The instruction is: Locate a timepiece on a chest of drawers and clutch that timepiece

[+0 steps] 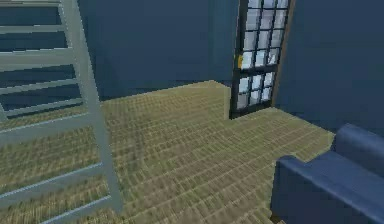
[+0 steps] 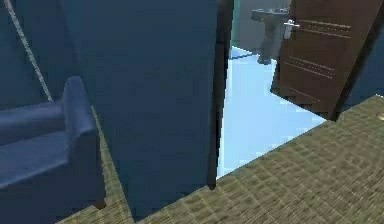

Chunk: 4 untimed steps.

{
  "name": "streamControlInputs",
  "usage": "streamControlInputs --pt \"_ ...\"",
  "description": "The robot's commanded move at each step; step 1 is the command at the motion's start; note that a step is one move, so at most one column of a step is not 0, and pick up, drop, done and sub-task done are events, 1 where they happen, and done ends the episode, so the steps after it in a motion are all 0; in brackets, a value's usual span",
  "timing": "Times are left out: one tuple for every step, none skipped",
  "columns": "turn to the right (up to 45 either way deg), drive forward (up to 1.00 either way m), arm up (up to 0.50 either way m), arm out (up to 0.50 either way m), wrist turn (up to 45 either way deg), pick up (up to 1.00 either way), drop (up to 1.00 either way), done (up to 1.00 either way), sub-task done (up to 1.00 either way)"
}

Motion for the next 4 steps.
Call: streamControlInputs --pt "0.0 1.0 0.0 0.0 0.0 0.0 0.0 0.0 0.0" --pt "0.0 1.0 0.0 0.0 0.0 0.0 0.0 0.0 0.0" --pt "6.0 0.0 0.0 0.0 0.0 0.0 0.0 0.0 0.0" --pt "0.0 0.7 0.0 0.0 0.0 0.0 0.0 0.0 0.0"
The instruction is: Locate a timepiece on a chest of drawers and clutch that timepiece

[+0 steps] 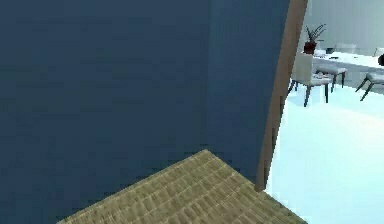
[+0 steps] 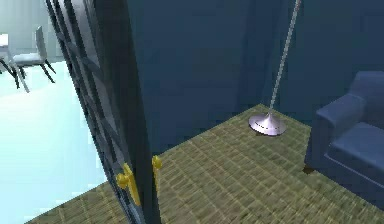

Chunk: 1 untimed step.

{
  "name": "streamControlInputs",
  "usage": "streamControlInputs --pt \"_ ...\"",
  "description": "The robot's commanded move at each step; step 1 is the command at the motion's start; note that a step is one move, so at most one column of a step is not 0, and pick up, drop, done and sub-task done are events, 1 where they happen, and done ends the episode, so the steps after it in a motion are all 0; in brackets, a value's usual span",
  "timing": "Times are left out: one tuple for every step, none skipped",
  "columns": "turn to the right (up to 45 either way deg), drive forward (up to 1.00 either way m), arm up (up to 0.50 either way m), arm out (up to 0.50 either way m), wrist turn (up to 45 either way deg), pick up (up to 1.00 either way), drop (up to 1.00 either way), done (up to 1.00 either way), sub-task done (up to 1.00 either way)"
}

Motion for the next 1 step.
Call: streamControlInputs --pt "6.0 0.0 0.0 0.0 0.0 0.0 0.0 0.0 0.0"
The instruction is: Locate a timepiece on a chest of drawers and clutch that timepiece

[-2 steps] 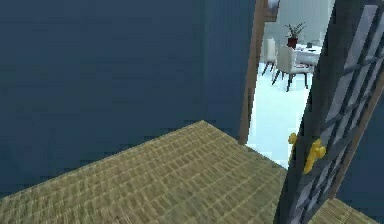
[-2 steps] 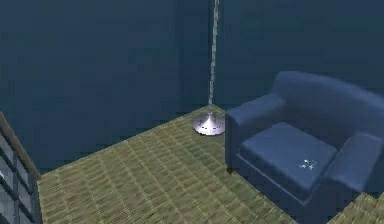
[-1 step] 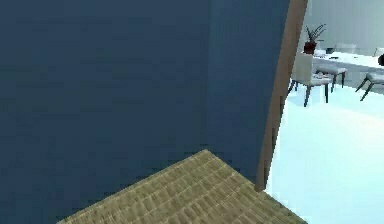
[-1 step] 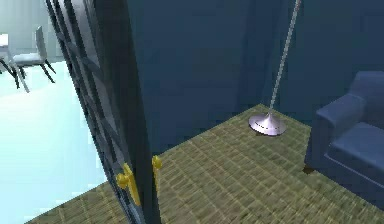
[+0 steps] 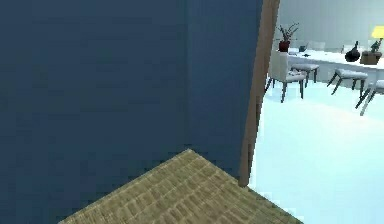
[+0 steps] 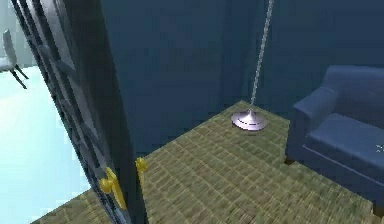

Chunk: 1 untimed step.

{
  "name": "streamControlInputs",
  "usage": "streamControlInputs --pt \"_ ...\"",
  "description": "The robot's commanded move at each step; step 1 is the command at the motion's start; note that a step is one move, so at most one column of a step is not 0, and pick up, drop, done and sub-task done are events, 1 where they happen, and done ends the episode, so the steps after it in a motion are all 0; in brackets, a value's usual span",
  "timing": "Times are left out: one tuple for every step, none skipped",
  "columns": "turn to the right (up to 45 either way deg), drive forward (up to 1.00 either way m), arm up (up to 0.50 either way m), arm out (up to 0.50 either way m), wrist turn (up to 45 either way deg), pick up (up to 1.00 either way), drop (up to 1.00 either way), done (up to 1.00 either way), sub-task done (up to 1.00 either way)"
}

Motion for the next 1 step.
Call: streamControlInputs --pt "0.0 0.4 0.0 0.0 0.0 0.0 0.0 0.0 0.0"
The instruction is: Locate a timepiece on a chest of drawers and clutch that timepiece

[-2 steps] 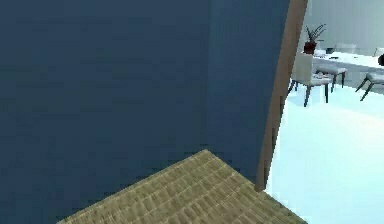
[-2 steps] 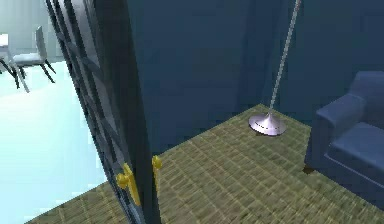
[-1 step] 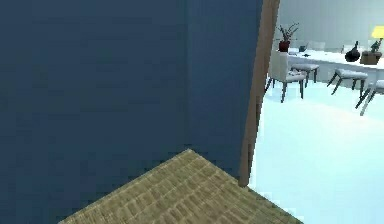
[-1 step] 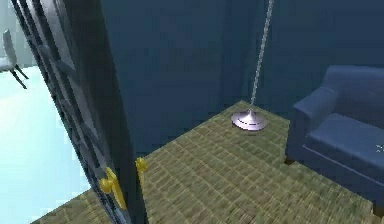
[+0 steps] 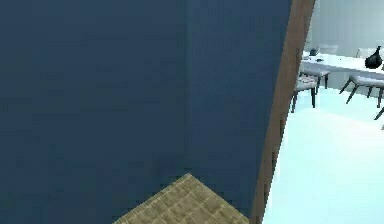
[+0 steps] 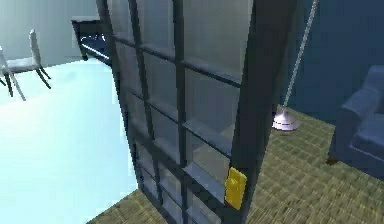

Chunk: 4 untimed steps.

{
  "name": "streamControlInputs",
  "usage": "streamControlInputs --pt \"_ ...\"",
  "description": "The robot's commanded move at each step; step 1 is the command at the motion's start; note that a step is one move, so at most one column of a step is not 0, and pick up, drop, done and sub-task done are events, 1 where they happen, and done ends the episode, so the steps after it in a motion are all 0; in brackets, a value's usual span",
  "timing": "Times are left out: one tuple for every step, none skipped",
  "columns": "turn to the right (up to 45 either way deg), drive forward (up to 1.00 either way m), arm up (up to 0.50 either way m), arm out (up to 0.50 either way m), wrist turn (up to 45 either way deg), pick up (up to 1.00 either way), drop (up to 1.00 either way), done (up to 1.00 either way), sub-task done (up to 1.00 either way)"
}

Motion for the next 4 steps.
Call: streamControlInputs --pt "45.0 0.0 0.0 0.0 0.0 0.0 0.0 0.0 0.0" --pt "6.0 0.0 0.0 0.0 0.0 0.0 0.0 0.0 0.0" --pt "0.0 0.05 0.0 0.0 0.0 0.0 0.0 0.0 0.0" --pt "-15.0 0.0 0.0 0.0 0.0 0.0 0.0 0.0 0.0"
